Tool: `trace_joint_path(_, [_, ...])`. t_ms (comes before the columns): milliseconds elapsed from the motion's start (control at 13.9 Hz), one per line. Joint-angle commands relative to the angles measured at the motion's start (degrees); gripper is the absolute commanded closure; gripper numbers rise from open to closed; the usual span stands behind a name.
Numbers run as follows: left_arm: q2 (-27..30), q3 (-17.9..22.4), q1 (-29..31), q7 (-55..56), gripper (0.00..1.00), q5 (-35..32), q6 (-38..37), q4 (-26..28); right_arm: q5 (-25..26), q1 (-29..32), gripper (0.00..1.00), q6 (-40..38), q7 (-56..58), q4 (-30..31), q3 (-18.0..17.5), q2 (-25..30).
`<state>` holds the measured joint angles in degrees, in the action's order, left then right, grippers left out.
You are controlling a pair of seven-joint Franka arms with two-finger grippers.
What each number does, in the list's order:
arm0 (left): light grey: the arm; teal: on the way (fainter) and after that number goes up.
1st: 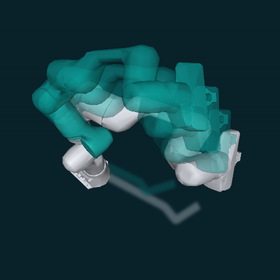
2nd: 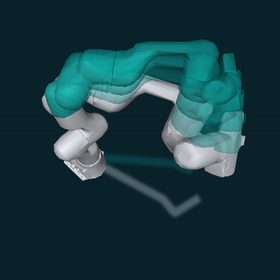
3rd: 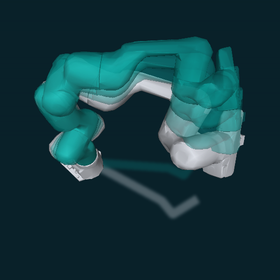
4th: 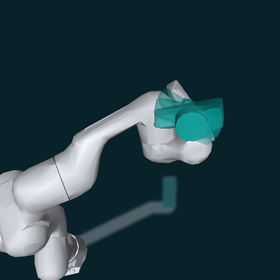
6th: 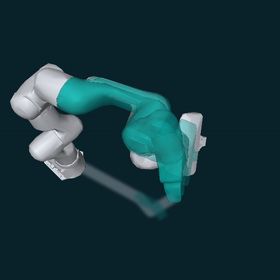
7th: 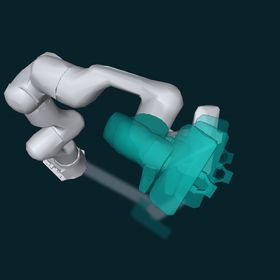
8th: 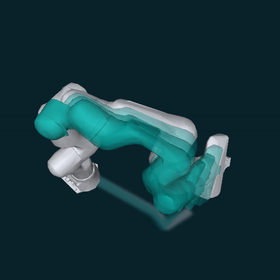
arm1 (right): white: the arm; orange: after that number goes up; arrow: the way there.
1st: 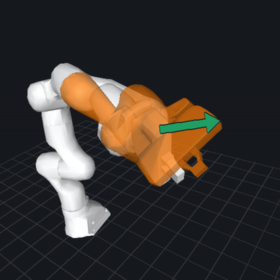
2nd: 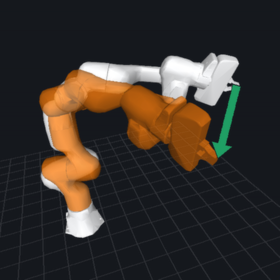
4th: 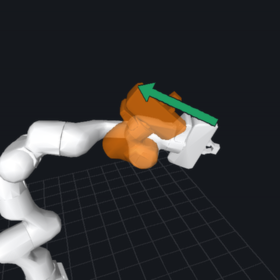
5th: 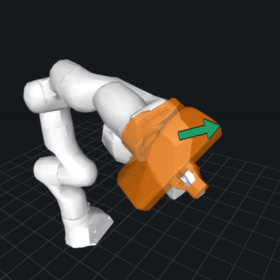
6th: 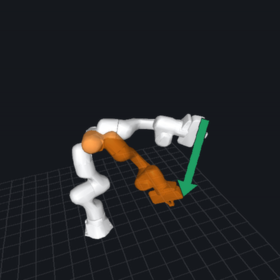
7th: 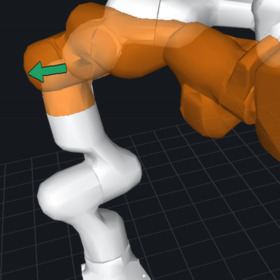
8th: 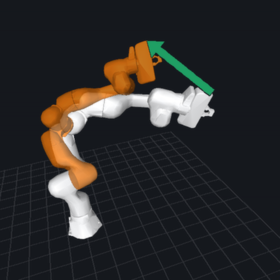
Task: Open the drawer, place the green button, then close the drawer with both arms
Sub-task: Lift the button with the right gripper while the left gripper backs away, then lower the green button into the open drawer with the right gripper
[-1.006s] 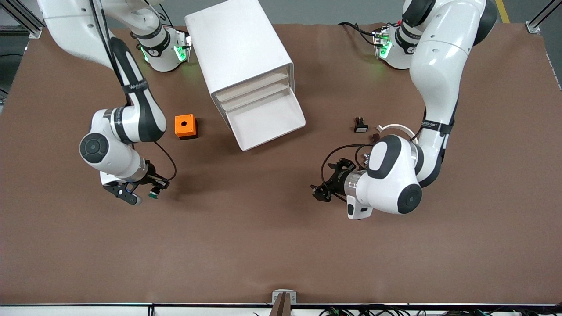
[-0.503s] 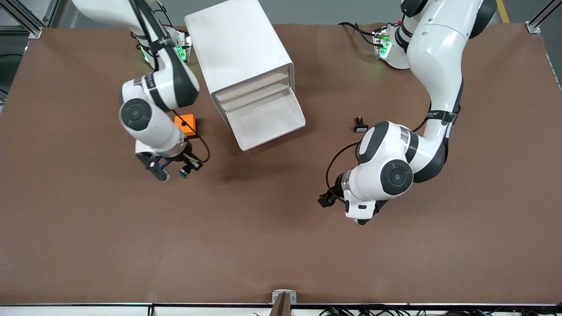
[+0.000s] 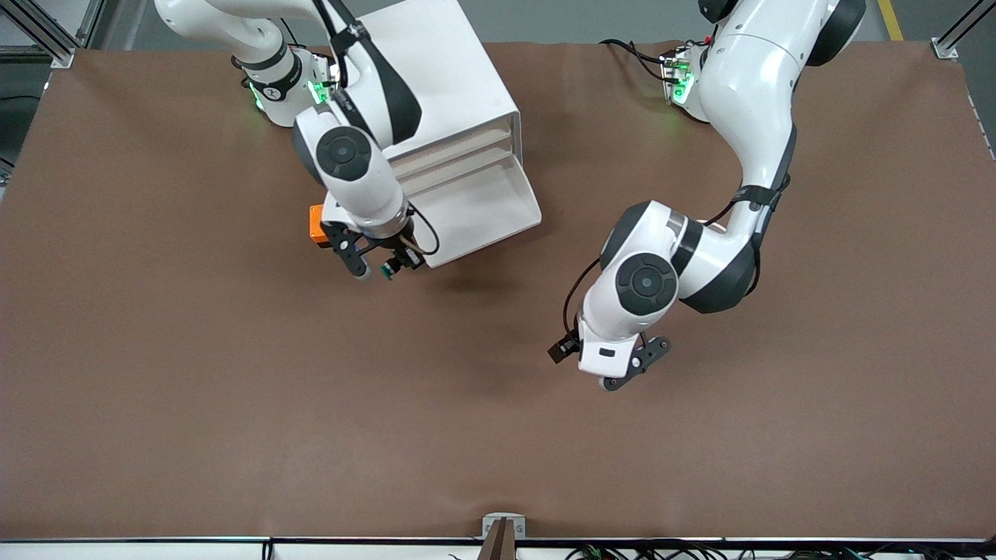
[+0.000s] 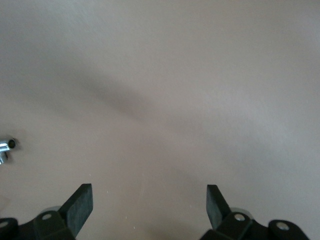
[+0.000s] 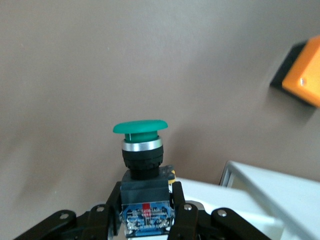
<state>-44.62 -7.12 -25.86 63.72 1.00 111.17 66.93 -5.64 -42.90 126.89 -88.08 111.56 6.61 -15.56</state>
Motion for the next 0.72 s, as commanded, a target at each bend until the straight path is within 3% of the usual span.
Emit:
trace_joint_path(0, [2.1, -1.1, 0.2, -0.3, 0.00, -1.3, 0.8, 2.9, 0.2, -3.2, 1.00, 0.0, -6.6, -0.6, 0.8, 0.4])
trace_joint_path(647, [2.2, -2.2, 0.3, -0.6, 0.00, -1.3, 0.8, 4.0, 0.9, -11.5, 1.00, 4.2, -22.7, -1.6, 0.8, -4.7])
